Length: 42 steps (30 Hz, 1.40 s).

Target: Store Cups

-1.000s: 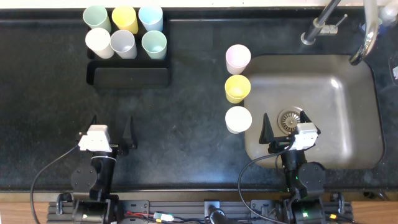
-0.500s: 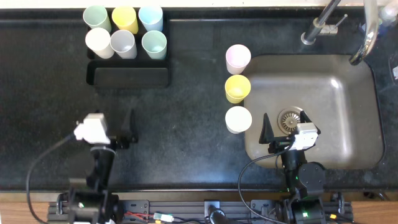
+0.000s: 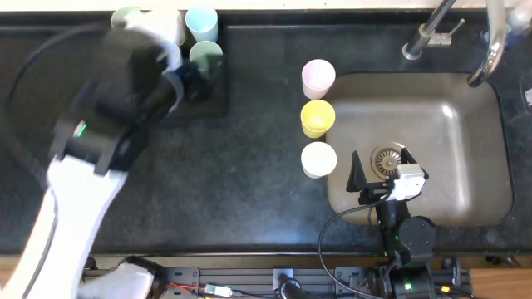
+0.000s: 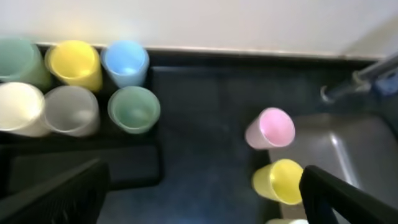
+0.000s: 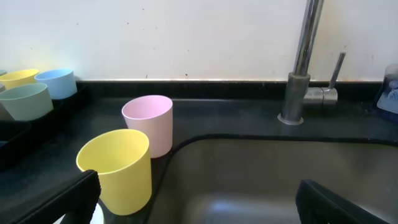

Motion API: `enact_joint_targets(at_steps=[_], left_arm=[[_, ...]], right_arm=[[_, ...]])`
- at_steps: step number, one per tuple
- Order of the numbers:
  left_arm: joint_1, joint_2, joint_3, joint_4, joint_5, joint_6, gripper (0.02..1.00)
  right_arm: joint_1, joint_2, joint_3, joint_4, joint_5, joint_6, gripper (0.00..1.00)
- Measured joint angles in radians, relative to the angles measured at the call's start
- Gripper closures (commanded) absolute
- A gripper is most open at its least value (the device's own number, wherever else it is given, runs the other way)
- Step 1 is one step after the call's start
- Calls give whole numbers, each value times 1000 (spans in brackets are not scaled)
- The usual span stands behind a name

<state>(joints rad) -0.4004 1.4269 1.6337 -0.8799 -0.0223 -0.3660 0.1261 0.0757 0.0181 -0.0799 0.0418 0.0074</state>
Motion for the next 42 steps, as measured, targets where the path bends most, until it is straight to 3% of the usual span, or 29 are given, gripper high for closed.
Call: enact_joint_targets(at_steps=[4, 11, 20, 30, 33, 39, 42], left_arm=[[-118, 228, 224, -129, -65, -89, 18], [-245, 592, 520, -288, -99, -217, 18], [-283, 869, 688, -298, -132, -269, 20], [-283, 962, 713, -252, -180, -286, 123], [-283, 982, 716, -220, -184, -285, 224], [-283, 1014, 716, -214, -182, -283, 617], [-281, 1014, 716, -195, -172, -274, 860]], right_arm=[[0, 0, 0, 0, 0, 0, 5], [0, 0, 0, 0, 0, 0, 3], [0, 0, 0, 0, 0, 0, 3], [0, 0, 0, 0, 0, 0, 3], [0, 0, 0, 0, 0, 0, 3], [0, 0, 0, 0, 0, 0, 3], [0, 0, 0, 0, 0, 0, 3]])
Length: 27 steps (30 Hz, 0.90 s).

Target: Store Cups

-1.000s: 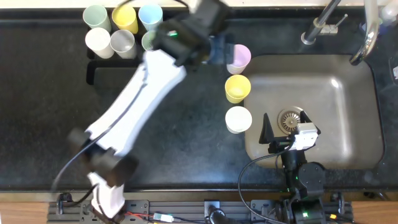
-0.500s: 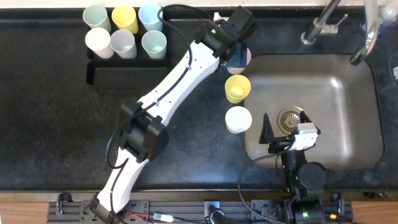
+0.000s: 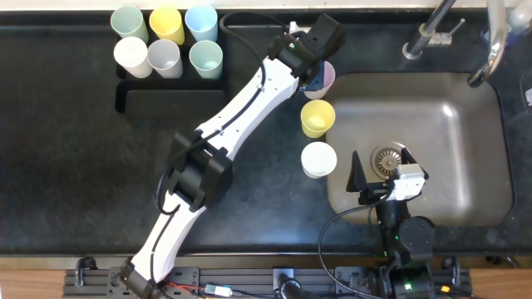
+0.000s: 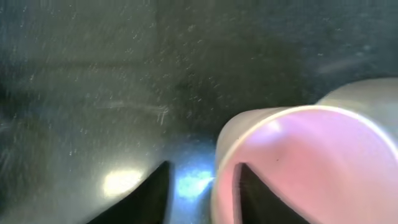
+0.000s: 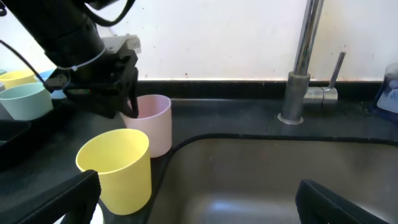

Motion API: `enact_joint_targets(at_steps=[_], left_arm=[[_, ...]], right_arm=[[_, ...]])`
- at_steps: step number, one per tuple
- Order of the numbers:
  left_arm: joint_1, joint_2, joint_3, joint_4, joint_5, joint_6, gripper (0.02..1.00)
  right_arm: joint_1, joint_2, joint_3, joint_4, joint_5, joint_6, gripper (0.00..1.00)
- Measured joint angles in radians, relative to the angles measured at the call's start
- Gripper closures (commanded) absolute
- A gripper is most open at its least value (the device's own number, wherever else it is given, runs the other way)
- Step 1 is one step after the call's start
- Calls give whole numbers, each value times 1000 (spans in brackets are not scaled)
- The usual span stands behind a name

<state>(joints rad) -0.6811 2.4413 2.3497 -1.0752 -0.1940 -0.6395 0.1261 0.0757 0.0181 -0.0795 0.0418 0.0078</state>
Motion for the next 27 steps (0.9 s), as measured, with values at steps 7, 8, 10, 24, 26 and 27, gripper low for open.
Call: enact_joint_targets(at_steps=[7, 8, 10, 24, 26, 27], left_arm=[[1, -6, 2, 18, 1, 42, 985], [2, -14, -2, 18, -6, 48, 985], [9, -61, -37, 23, -27, 60, 985], [545, -928, -652, 98, -74, 176, 985], [609, -945, -684, 76, -56, 222, 985], [639, -945, -697, 69, -42, 245, 985]], right_arm=[[0, 0, 0, -1, 0, 0, 3], [0, 0, 0, 0, 0, 0, 5], [0, 0, 0, -1, 0, 0, 5], [0, 0, 0, 0, 0, 0, 3], [0, 0, 0, 0, 0, 0, 5], [0, 0, 0, -1, 0, 0, 3]])
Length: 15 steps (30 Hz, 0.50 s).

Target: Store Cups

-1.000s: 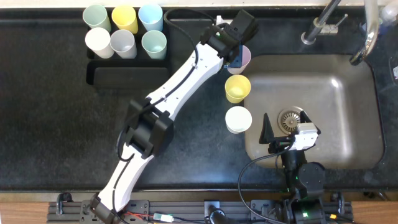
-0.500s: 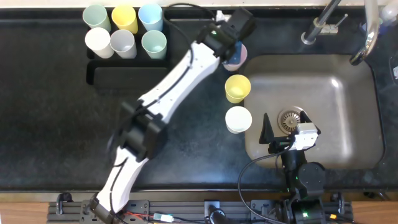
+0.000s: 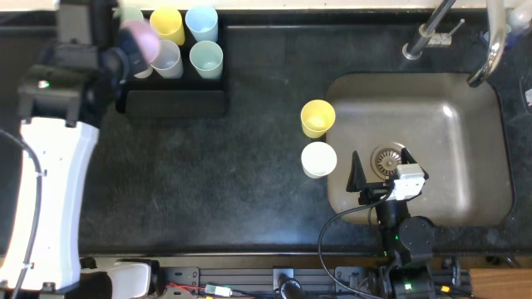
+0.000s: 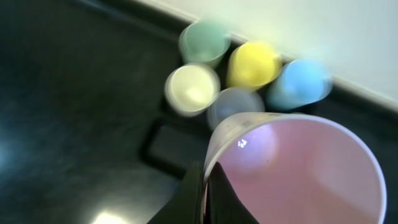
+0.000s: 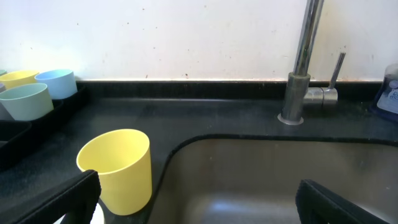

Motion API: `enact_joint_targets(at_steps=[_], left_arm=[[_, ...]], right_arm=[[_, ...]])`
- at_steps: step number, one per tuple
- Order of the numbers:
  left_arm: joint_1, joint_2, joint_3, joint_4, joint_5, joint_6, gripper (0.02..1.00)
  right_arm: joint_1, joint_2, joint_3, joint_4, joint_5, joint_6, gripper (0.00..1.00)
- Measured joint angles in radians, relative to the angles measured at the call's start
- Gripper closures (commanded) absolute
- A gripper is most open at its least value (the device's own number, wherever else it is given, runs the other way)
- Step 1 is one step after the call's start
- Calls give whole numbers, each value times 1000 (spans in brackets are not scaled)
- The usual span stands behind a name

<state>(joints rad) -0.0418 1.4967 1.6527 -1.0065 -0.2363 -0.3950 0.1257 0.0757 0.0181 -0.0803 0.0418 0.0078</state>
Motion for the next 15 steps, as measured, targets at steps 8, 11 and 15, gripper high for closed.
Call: enact_joint_targets(at_steps=[8, 11, 15], left_arm=[[182, 45, -129, 6, 80, 116, 985], [199, 67, -164, 29, 95, 154, 985], [199, 132, -179, 66, 110, 198, 985]], right_arm=[[0, 0, 0, 0, 0, 0, 3], [0, 0, 0, 0, 0, 0, 5], [0, 0, 0, 0, 0, 0, 3]])
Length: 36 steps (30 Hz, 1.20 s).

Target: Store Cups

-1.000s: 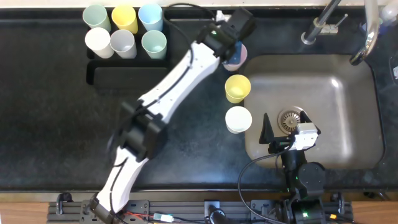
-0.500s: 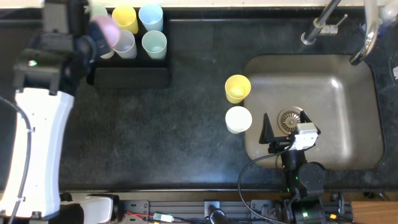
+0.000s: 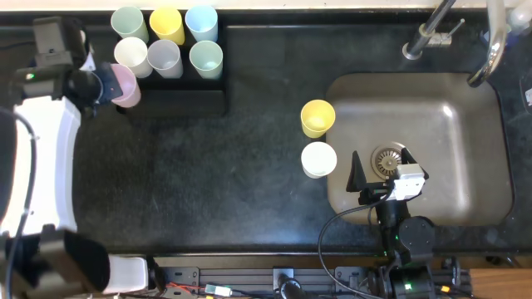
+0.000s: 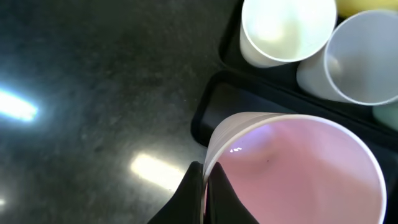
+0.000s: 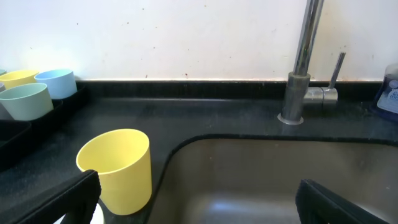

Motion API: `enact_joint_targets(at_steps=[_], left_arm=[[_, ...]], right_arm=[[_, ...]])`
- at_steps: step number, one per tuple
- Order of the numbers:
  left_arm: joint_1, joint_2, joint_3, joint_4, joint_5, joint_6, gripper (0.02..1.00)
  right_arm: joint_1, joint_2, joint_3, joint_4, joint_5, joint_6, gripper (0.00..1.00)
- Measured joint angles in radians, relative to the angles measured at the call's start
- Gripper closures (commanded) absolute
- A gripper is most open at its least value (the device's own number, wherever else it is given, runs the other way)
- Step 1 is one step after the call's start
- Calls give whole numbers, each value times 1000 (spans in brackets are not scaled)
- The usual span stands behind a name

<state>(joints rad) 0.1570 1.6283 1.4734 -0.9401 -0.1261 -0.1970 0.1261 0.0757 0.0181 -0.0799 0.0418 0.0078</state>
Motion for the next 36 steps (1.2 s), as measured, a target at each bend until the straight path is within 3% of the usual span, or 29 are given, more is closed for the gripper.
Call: enact_joint_targets(at_steps=[21, 26, 31, 33, 36], left_arm=[[0, 160, -2, 100, 11, 77, 950], [0, 160, -2, 107, 11, 79, 825], [0, 160, -2, 108, 11, 78, 801], [0, 160, -2, 110, 11, 79, 733], [0, 160, -2, 111, 11, 83, 546]], right_arm=[[0, 0, 0, 0, 0, 0, 3], [0, 0, 0, 0, 0, 0, 5], [0, 0, 0, 0, 0, 0, 3], [0, 0, 0, 0, 0, 0, 5], [0, 0, 0, 0, 0, 0, 5]])
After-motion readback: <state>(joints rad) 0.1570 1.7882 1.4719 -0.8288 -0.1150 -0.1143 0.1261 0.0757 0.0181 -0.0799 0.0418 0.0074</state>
